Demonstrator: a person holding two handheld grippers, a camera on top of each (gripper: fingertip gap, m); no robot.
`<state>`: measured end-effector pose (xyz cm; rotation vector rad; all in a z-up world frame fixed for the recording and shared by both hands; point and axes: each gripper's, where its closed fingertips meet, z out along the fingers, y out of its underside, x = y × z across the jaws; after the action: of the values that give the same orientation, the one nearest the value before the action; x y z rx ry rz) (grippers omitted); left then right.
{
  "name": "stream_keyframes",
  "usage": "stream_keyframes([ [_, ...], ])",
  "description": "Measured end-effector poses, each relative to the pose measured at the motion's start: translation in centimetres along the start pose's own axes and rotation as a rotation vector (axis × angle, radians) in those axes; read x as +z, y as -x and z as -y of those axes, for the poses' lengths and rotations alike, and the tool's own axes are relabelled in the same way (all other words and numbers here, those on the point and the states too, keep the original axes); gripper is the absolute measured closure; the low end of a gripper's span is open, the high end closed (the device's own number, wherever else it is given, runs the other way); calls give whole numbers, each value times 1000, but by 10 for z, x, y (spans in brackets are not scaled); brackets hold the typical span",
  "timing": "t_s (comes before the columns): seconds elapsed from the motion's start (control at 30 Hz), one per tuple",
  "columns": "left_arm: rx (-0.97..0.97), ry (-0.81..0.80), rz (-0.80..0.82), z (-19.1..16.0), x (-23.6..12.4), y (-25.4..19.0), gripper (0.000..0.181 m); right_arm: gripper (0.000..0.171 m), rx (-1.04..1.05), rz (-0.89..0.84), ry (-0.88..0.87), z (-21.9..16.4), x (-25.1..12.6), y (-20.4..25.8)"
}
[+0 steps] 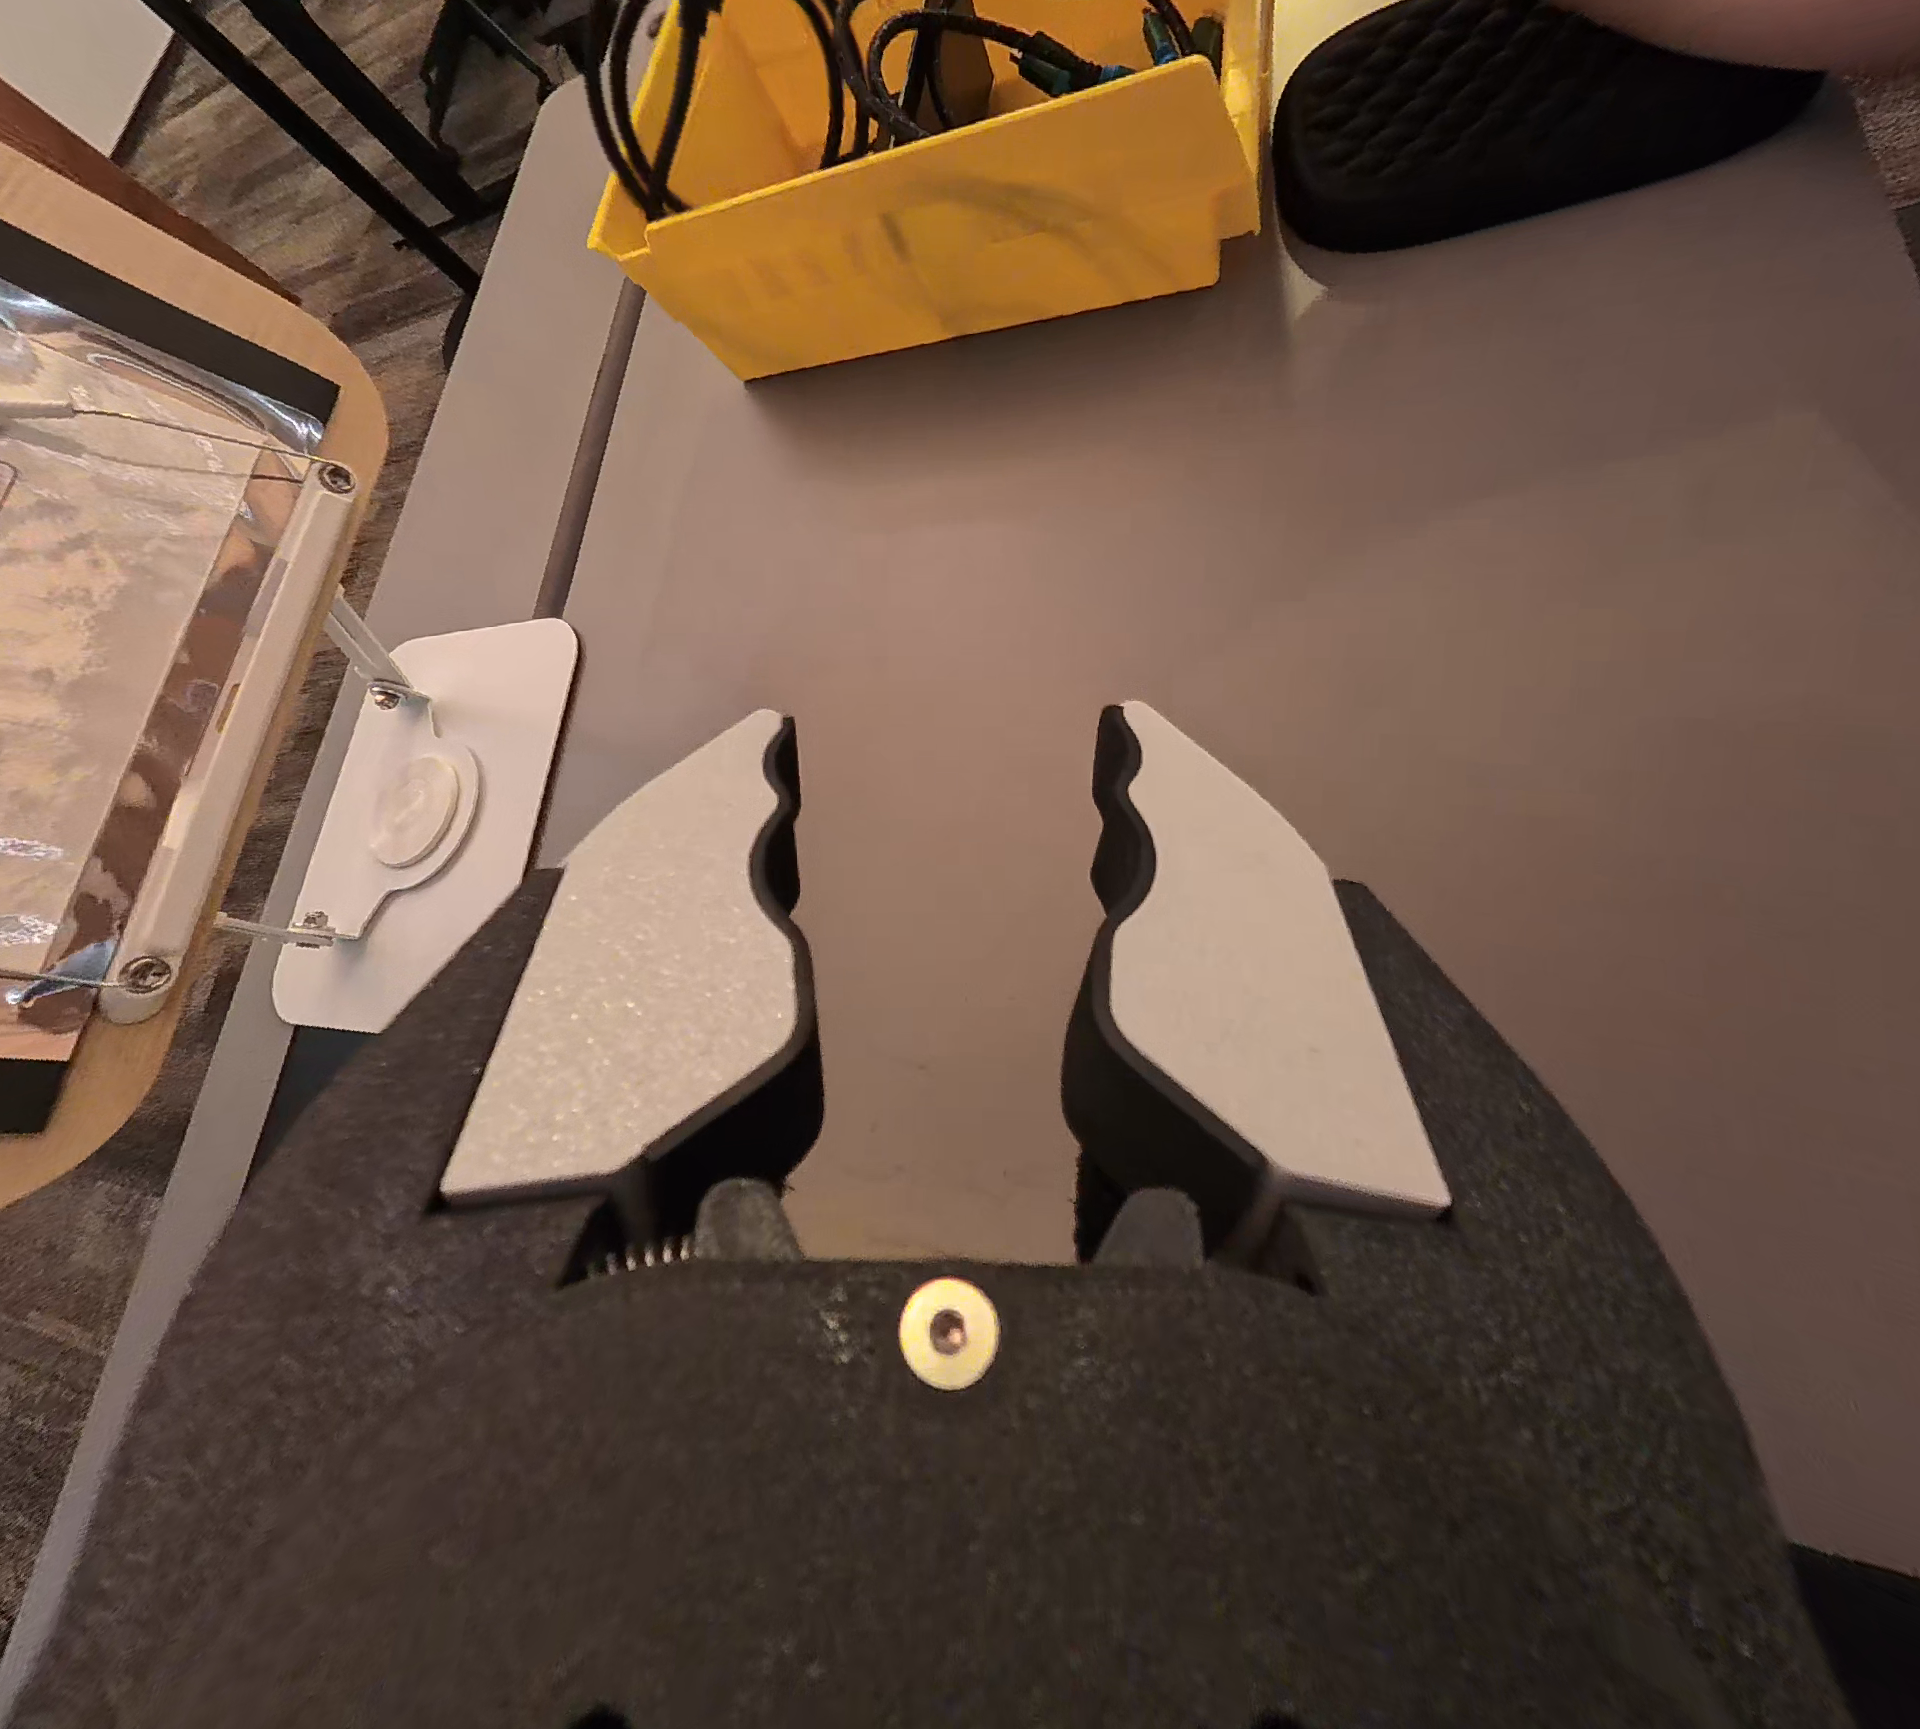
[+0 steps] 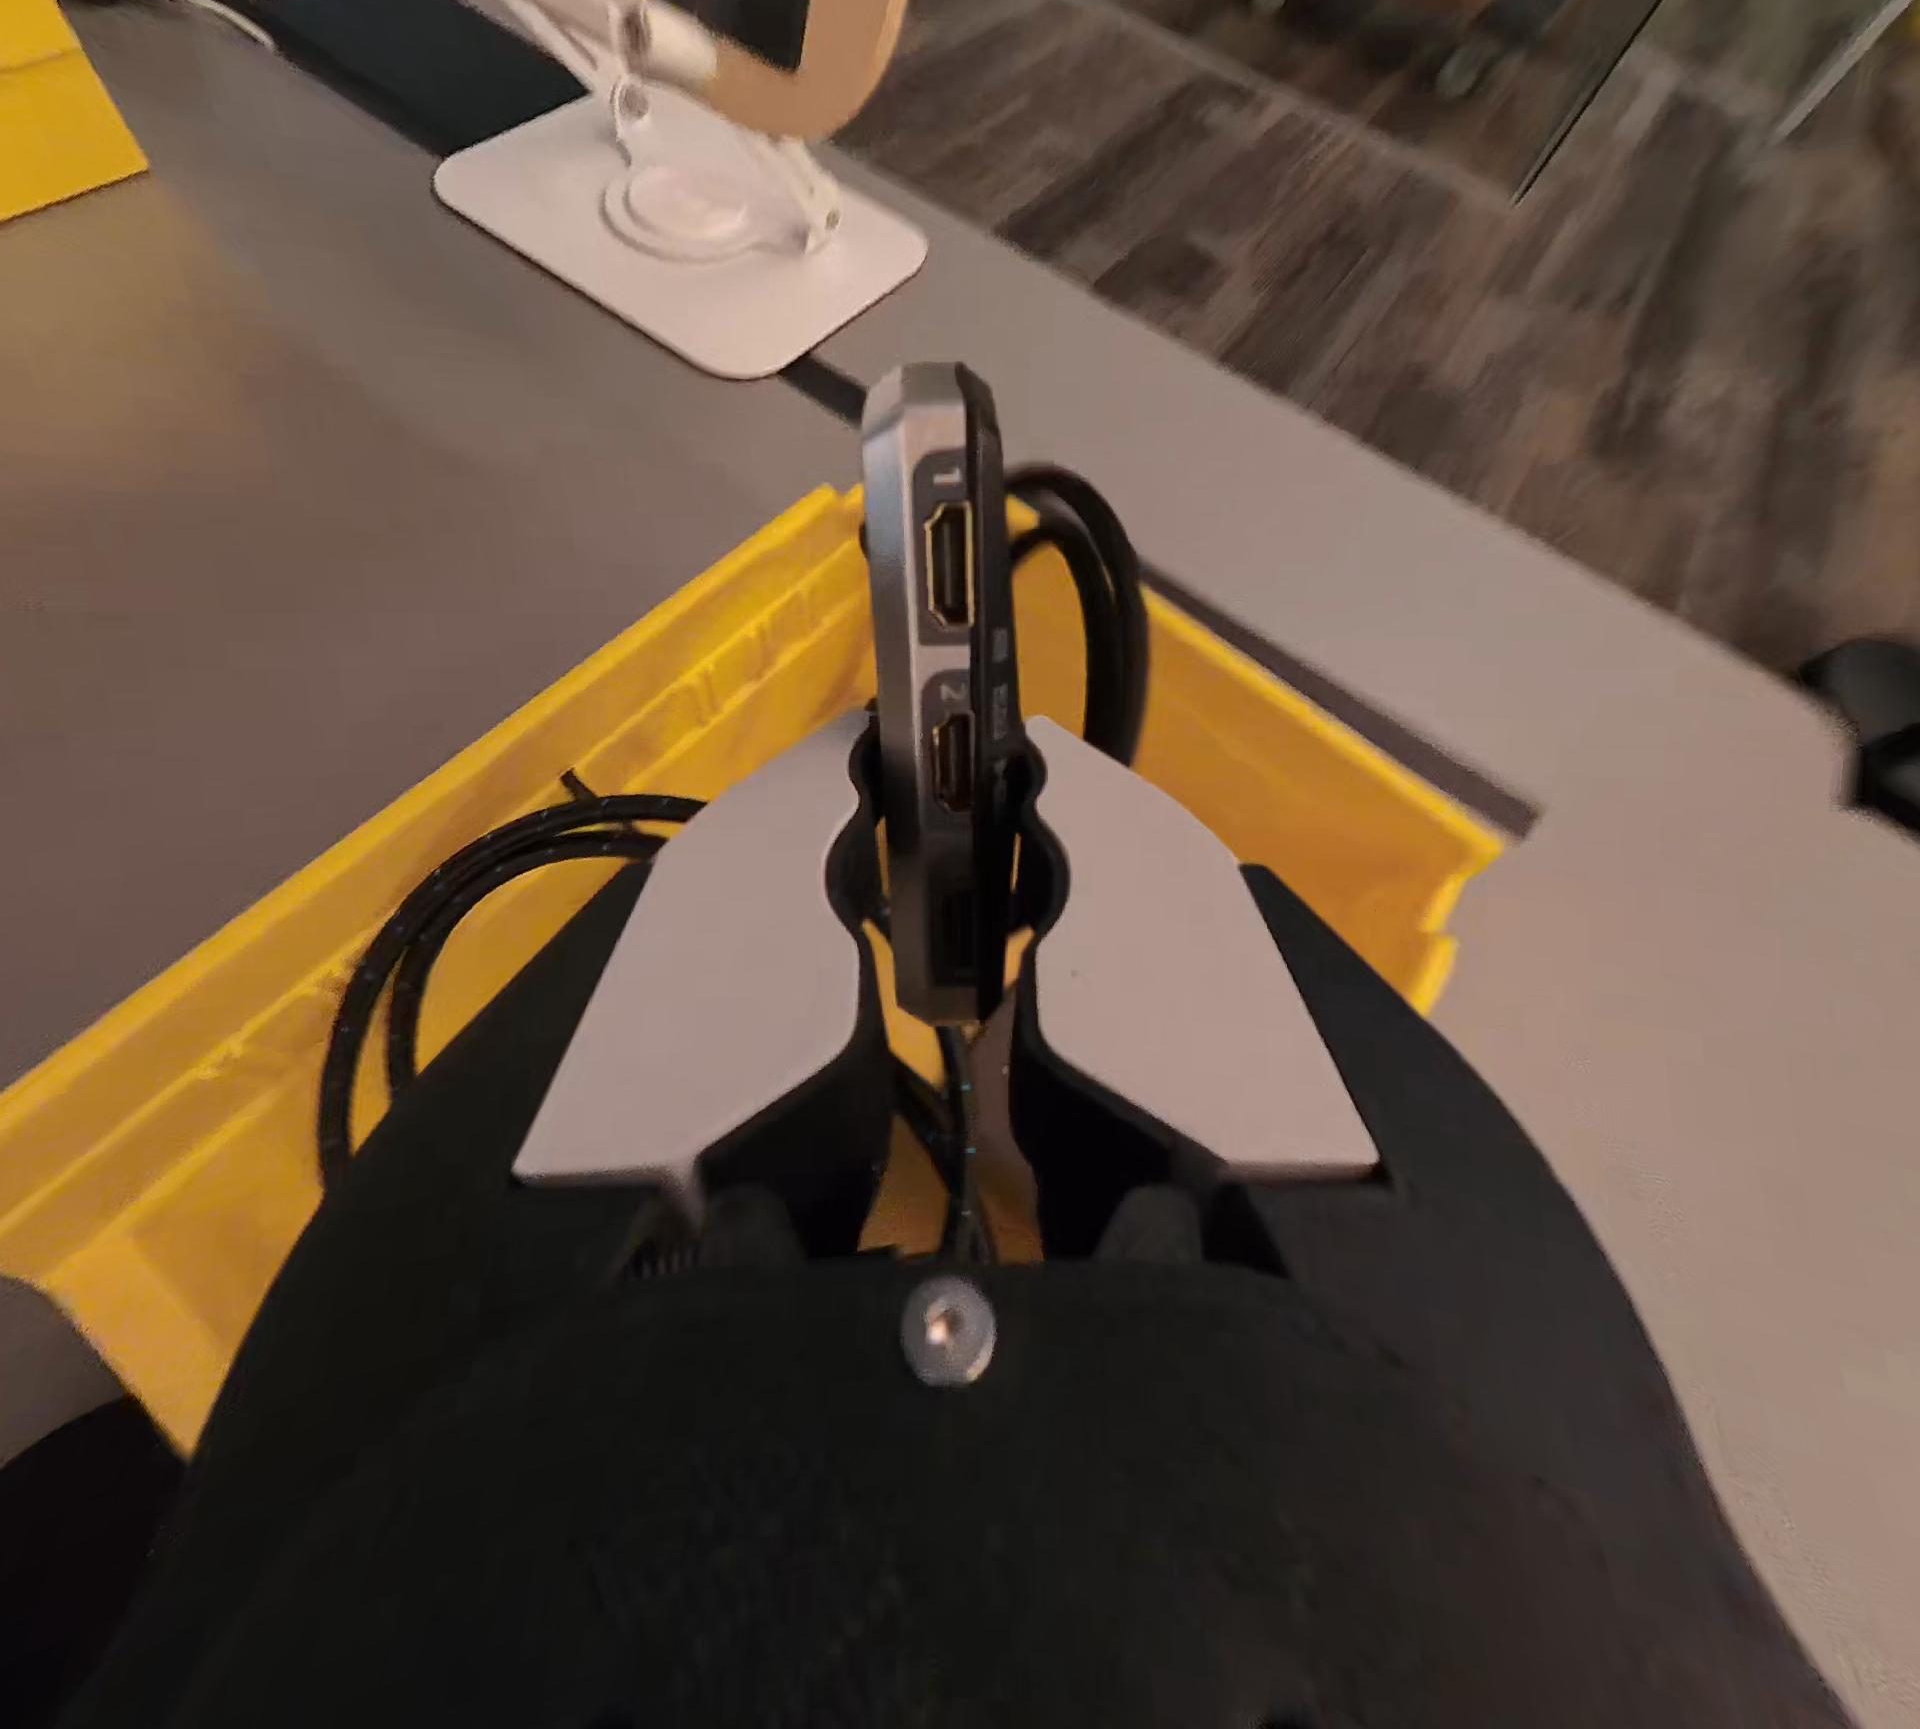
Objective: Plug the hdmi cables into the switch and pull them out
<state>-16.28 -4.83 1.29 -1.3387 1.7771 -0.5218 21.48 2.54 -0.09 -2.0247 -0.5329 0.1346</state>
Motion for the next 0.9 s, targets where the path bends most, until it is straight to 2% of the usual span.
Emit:
stream_keyframes([
  [0.13, 6, 2, -8, 0, 1, -2, 128, 148, 218, 66, 119, -31, 19, -3],
  [0.27, 11, 13, -12, -1, 2, -3, 130, 139, 404, -11, 108, -42, 19, -27],
  [0.43, 14, 17, -14, -2, 3, -4, 130, 128, 374, -223, 126, -57, 6, -62],
  [0.63, 17, 45, 28, -6, -3, 4, 132, 123, 337, -305, 105, -51, -15, -74],
  [0.77, -66, 16, 106, -3, -30, 23, 138, 124, 283, -338, 164, -48, -49, -70],
  [0.83, -140, -4, 194, -4, -55, 41, 138, 128, 307, -294, 301, -64, -65, -54],
  [0.9, -220, 43, 332, -22, -83, 64, 137, 131, 322, -238, 452, -86, -77, -35],
])
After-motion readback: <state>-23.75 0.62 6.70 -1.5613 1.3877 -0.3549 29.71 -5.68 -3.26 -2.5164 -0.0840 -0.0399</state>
